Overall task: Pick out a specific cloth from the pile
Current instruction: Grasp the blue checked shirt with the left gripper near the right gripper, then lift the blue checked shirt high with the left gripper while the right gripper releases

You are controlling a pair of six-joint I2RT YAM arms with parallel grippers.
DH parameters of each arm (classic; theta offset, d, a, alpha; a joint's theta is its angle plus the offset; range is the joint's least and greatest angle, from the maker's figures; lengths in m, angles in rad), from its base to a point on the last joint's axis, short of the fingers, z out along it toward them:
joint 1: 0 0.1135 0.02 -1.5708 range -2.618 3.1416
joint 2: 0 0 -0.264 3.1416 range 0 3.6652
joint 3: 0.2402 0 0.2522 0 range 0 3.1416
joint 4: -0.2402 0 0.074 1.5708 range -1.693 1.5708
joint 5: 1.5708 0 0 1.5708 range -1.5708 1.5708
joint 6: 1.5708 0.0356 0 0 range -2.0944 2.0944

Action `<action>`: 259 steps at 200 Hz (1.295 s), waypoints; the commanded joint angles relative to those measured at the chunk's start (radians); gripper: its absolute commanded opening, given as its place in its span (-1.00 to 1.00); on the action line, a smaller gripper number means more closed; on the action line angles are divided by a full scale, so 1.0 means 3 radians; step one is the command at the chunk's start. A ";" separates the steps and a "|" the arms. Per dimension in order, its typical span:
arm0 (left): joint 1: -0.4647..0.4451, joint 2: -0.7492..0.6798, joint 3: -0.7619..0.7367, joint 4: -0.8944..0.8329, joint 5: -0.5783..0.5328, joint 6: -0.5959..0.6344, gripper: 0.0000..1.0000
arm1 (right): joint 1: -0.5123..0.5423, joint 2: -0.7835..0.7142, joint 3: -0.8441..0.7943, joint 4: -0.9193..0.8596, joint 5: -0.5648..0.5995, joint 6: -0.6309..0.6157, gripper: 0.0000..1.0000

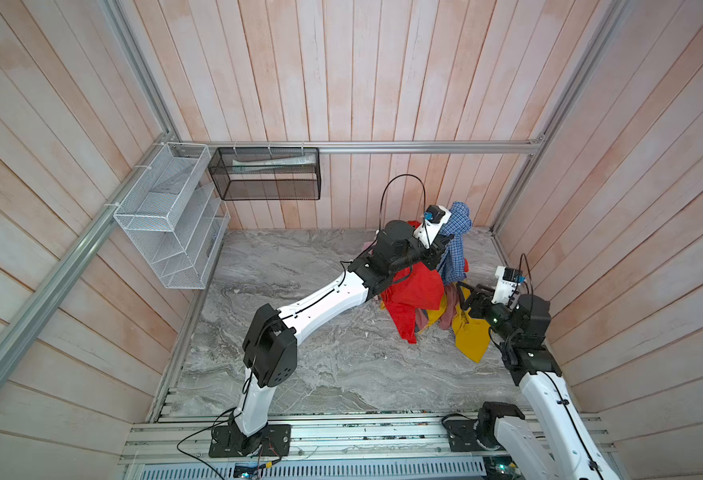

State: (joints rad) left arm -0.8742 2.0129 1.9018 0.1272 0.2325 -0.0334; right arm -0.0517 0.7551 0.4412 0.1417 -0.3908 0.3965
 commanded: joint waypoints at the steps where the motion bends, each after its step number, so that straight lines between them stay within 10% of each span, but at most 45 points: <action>1: -0.0036 0.0048 0.0190 -0.0012 0.0159 -0.0124 -1.00 | 0.0242 -0.0001 -0.0321 0.0743 -0.0096 0.0291 0.44; 50: -0.0071 0.0115 0.0396 -0.0086 0.0268 -0.0326 -1.00 | 0.1033 0.0604 -0.0353 0.1315 0.0452 0.0193 0.53; 259: 0.0158 0.0125 0.2336 -0.0603 0.0133 -0.0680 -1.00 | 0.0932 0.1885 -0.0260 0.1895 0.0561 0.0347 0.24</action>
State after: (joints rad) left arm -0.8677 2.1006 2.5492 -0.2062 0.2604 -0.1913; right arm 0.2443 1.3033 0.3649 0.6895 -0.2222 0.4831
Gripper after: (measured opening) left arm 0.059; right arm 0.621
